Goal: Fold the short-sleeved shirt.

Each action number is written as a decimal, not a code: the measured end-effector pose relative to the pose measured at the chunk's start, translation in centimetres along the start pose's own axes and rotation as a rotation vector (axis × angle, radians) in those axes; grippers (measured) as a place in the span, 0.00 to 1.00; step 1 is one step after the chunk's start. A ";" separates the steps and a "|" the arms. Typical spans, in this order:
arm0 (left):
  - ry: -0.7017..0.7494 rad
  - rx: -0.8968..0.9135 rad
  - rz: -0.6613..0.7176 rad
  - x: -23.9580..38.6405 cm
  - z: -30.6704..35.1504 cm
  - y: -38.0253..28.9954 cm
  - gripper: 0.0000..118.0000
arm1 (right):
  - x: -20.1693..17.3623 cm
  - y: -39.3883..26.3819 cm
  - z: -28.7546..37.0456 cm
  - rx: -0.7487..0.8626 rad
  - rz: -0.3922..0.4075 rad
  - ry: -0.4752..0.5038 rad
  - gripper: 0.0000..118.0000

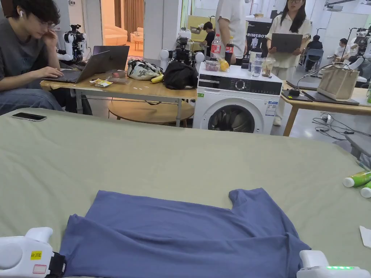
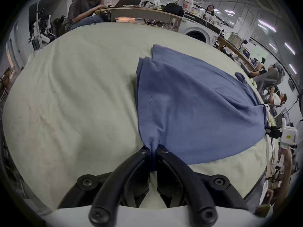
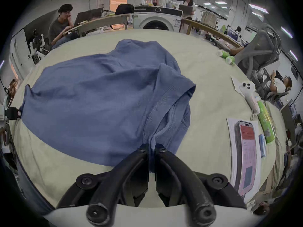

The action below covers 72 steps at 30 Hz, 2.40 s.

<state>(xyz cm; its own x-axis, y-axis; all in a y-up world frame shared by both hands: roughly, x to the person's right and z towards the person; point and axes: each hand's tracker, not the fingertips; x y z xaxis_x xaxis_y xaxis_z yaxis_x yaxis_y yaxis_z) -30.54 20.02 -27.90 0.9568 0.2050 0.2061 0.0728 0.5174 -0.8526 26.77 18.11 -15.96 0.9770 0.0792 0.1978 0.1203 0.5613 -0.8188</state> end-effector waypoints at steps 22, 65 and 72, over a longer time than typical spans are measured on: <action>0.091 0.574 -0.130 7.7 4.5 1.7 0.00 | -6.3 4.9 7.8 0.616 -0.104 -0.085 0.00; 0.092 0.096 -0.137 4.9 -9.2 21.7 0.00 | -0.7 20.0 -4.5 0.200 -0.096 0.002 0.45; 0.052 0.162 -0.116 4.1 -6.2 20.3 0.00 | 3.2 24.4 -12.3 -0.018 -0.131 0.012 0.54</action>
<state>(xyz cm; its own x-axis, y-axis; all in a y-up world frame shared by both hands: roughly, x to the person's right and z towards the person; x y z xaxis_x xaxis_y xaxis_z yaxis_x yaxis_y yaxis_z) -23.38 26.17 -47.33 0.9582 0.0956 0.2695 0.1407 0.6631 -0.7352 35.00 21.94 -41.86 0.9547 -0.0038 0.2974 0.2501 0.5515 -0.7958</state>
